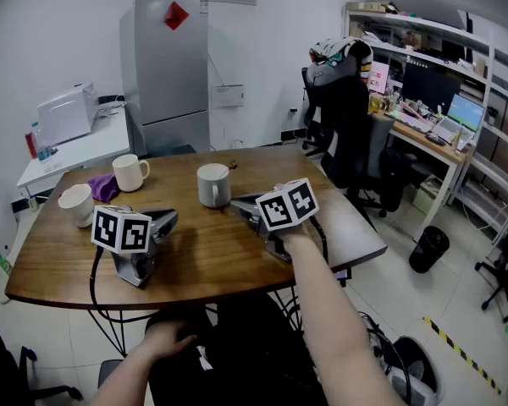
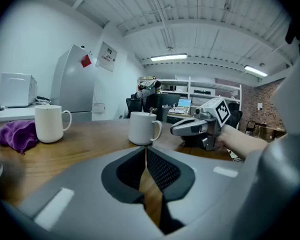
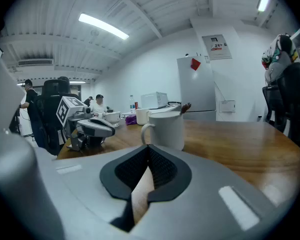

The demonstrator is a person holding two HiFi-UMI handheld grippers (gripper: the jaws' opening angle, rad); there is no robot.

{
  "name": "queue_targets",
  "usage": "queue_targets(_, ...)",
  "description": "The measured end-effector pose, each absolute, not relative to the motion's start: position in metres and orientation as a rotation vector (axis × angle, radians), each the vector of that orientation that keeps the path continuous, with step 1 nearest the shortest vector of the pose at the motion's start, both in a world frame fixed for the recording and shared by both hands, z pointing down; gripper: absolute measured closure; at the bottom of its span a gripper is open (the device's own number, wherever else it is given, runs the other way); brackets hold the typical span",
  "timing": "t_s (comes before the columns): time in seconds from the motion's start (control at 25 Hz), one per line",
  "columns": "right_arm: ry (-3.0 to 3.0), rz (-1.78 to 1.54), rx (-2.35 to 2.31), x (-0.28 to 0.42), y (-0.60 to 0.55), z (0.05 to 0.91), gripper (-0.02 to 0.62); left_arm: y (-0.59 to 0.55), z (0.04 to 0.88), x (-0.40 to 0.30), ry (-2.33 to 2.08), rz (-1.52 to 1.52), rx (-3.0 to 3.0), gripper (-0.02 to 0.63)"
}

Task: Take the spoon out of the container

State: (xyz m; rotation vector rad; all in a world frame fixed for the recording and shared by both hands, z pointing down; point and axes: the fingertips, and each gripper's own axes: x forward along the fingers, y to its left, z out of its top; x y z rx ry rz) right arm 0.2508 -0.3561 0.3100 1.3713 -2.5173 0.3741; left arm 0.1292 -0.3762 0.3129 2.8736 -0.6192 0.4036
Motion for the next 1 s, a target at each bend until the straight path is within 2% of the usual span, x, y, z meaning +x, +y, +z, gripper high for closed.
queue_targets(0.72, -2.497, 0.374, 1.366, 0.260, -0.348, 0.312, 0.594, -0.374, 0.314, 0.145, -0.573, 0.429, 2.877, 0.595)
queue_targets(1.0, -2.473, 0.337, 1.481, 0.280, -0.360, 0.286, 0.592, -0.372, 0.311, 0.149, -0.570, 0.427, 2.883, 0.595)
